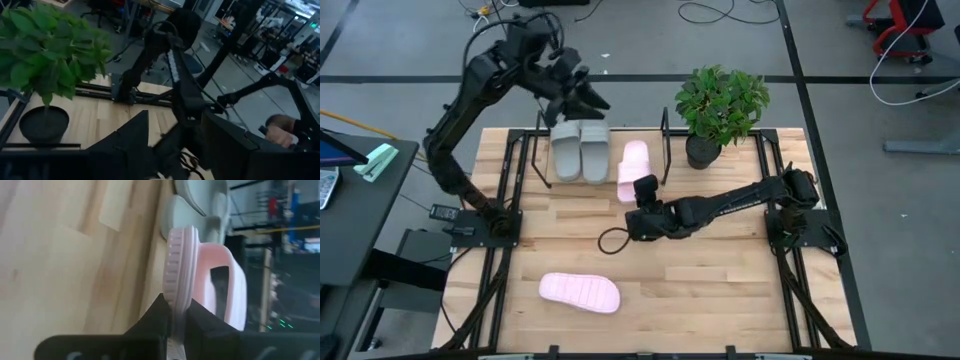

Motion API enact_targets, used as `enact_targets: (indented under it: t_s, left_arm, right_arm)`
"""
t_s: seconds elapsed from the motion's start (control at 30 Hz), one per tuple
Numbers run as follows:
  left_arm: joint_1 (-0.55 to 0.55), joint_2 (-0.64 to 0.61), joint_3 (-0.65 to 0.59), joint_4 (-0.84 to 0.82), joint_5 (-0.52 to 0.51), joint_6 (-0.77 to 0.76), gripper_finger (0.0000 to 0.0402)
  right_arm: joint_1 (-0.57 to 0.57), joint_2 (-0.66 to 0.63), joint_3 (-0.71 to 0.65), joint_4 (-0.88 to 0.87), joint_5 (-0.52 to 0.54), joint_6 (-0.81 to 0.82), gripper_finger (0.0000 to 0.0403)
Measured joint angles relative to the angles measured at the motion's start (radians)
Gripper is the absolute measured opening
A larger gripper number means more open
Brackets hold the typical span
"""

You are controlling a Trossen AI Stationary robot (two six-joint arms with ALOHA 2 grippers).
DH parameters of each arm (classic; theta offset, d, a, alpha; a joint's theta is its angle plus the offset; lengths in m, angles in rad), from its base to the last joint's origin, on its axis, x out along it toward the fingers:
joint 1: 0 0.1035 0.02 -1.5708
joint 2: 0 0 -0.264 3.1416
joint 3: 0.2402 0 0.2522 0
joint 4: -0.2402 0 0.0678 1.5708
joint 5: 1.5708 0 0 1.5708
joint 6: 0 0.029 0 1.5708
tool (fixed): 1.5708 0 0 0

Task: Pick and place slides into the shelf
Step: Put the bottom pink slipper on the shelf

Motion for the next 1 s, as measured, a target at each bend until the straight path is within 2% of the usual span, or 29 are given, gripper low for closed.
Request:
enact_targets:
  t_s: [0.13,0.33,0.67,1.0]
  left_arm:
    - [-0.018,-0.055,0.000,-0.103,-0.034,0.062,0.0182]
    - [-0.024,-0.124,-0.001,-0.211,-0.086,0.133,0.0173]
    - [-0.023,-0.184,-0.002,-0.229,-0.136,0.141,0.0172]
    - [-0.023,-0.185,-0.002,-0.279,-0.172,0.183,0.0170]
  right_arm:
    - [-0.038,0.000,0.000,-0.001,-0.057,-0.010,0.0030]
    - [-0.088,-0.001,0.000,0.004,-0.076,-0.047,0.0030]
    - [-0.168,-0.001,0.000,0.016,-0.142,-0.080,0.0030]
    - [-0.209,-0.001,0.000,0.012,-0.148,-0.078,0.0030]
